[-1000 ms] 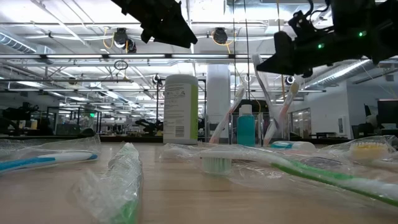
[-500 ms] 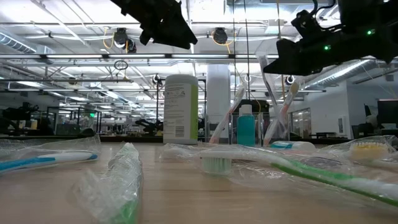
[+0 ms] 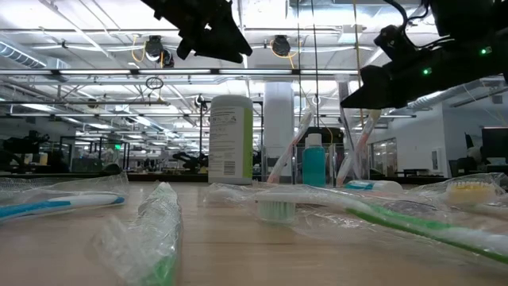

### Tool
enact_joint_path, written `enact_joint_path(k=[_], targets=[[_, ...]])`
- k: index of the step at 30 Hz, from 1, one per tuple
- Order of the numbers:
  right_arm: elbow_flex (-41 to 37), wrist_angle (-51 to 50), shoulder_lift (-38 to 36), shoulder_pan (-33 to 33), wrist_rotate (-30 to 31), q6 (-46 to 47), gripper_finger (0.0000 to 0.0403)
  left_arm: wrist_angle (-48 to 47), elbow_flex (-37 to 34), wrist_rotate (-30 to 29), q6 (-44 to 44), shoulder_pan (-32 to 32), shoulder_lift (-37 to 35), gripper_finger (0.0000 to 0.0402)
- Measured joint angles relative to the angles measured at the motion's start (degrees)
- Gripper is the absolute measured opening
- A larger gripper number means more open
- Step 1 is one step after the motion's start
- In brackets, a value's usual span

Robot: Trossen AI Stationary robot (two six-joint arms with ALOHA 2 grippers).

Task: Pick & Place toothbrushing station
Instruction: Put the purple toothbrush into the transparent organizer, then put the orange toothbrush into the transparent organizer

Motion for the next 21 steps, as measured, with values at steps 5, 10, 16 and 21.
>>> enact_joint_path(k=[5, 10, 16, 21], targets=[[0.0, -0.2, 0.0, 0.0, 0.0, 0.1, 0.0107, 0.0, 0.0, 0.0, 0.0, 0.0, 0.0, 0.0154], [0.0, 0.8, -2.1, 2.0, 0.1, -5.2, 0.0139, 0.0, 0.0, 0.0, 0.0, 0.0, 0.0, 0.0154], [0.0, 1.1, -9.4, 5.9, 1.7, -7.9, 0.0163, -0.1, 0.0, 0.6, 0.1, -1.2, 0.0, 0.0154], [0.0, 0.6, -14.0, 8.5, 1.4, -6.2, 0.0176, 0.0, 0.0, 2.7, 0.1, -2.1, 0.0, 0.0154]])
